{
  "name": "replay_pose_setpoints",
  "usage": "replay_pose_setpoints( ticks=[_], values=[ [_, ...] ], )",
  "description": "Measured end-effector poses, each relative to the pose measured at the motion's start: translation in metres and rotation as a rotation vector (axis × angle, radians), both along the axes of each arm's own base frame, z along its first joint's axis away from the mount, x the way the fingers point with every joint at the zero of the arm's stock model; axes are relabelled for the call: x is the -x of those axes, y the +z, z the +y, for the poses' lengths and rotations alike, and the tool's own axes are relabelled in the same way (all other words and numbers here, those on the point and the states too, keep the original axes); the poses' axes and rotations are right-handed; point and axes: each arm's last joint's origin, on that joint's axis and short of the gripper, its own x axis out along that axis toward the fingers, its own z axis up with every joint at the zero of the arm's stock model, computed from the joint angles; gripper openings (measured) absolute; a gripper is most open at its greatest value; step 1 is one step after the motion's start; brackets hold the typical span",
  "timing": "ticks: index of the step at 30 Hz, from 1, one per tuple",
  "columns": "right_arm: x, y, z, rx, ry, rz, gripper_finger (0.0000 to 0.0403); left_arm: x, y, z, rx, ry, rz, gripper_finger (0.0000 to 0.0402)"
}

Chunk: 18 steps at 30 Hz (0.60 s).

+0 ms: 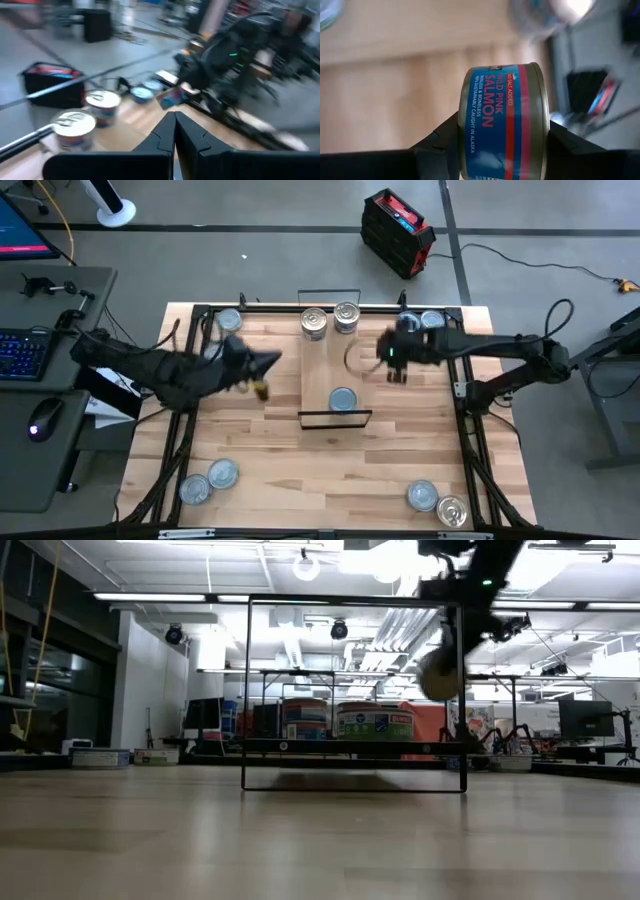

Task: Stack canned seafood by type on shelf
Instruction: Stack the blue pink tuna can on top of the other blue pink tuna cans on the shelf

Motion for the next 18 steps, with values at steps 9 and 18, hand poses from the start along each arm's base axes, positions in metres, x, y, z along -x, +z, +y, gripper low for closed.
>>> replay_pose_setpoints(
  ticks=[9, 18],
  values=[
    [-0.014, 0.040, -0.068, 0.292, 0.204, -0.107, 0.0162, -0.033, -0.054, 0.025, 0.086, 0.055, -0.019, 0.0000],
    [-0.049, 0.008, -0.084, 0.366, 0.350, 0.009, 0.0162, -0.021, -0.103, 0.057, 0.184, -0.008, -0.451, 0.0000]
  ],
)
